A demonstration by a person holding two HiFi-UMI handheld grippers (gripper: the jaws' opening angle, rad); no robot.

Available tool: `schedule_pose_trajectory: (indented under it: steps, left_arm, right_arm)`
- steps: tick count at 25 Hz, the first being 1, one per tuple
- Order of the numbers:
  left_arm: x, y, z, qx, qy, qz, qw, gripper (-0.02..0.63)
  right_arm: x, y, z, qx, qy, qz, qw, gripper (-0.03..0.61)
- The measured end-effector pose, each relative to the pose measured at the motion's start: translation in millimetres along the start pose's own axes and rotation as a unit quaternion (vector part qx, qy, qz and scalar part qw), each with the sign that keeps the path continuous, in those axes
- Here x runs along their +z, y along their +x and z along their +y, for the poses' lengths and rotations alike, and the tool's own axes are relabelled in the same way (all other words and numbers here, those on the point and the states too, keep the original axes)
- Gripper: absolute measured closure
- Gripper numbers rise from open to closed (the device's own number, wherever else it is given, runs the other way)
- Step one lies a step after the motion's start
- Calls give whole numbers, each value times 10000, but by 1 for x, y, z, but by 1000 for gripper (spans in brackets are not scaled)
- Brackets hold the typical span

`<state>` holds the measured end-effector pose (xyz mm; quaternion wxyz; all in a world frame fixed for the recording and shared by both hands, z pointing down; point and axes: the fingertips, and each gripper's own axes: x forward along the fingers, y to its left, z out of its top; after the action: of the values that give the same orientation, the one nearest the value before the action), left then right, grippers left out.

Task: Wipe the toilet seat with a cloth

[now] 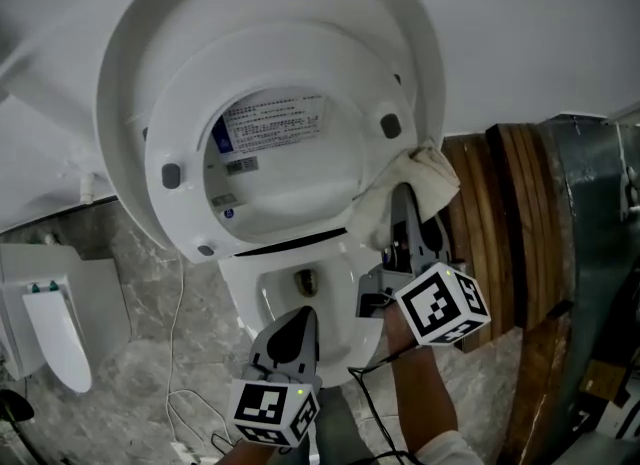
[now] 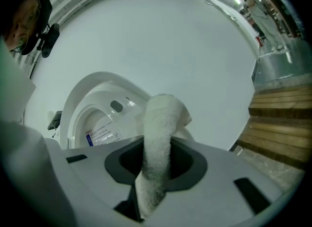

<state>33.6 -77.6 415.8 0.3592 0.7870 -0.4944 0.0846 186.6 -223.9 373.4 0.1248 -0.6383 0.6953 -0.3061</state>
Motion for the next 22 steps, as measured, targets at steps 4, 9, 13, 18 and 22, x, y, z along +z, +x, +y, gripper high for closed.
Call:
schedule_pose_trajectory:
  steps: [4,9,13,18,22]
  left_arm:
    - [-21,-4,9,110,5,49,9999,604]
    - [-36,-11,20,270,-37,24,9996,604]
    - [-47,-17,23,298,-143,14,9995,604]
    - [-57,-22,27,299,-255,20,9992,604]
    - [-67,-28,42,430,-346,42,9985,604]
  right_arm:
    - [-22,-8,-22,-90,12,-141,9999,482]
    - [-33,-21,-28,-42,-87,-451,9989,482]
    - [-55,-29,-40,-236,-251,-369,9987,482]
    - [-67,-28,-49,-290,-253,-688,9969,482]
    - [-96,-29,-57,-506,-194,-562,9969,482]
